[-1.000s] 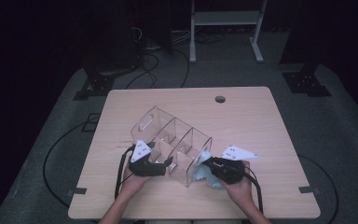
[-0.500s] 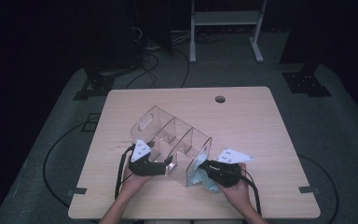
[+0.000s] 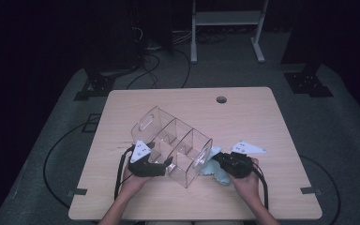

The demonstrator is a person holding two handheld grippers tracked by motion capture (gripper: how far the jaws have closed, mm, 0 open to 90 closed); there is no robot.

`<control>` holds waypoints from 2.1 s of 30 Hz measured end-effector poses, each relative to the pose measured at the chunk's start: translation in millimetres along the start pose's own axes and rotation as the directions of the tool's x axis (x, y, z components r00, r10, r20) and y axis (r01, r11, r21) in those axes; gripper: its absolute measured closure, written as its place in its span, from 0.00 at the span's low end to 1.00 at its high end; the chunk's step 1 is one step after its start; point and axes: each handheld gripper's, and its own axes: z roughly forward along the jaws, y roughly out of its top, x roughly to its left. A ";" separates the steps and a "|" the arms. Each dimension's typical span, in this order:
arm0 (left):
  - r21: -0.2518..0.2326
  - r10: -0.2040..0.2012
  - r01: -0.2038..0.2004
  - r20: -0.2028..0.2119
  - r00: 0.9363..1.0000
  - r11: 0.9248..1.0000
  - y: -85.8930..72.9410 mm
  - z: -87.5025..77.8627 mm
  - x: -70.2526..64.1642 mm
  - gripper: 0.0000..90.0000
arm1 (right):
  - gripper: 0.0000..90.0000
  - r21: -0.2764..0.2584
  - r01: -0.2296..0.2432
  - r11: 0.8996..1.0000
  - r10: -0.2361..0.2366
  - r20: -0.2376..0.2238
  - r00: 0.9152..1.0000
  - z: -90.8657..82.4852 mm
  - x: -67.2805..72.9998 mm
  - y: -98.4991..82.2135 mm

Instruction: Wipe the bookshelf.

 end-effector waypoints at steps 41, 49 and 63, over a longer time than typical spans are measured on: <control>-0.018 -0.047 0.046 -0.070 0.996 0.999 -0.9 1.9 5.8 0.07 | 0.93 0.043 0.126 0.991 -0.117 -0.182 0.976 17.1 62.9 -14.8; -0.018 -0.042 0.041 -0.072 0.996 0.999 -0.2 2.5 5.9 0.08 | 0.93 0.039 0.138 0.990 -0.128 -0.185 0.974 16.1 66.9 -13.3; -0.014 -0.042 0.041 -0.078 0.996 0.999 -0.1 3.3 5.5 0.08 | 0.93 -0.009 0.147 0.989 -0.146 -0.203 0.968 6.6 77.9 -2.2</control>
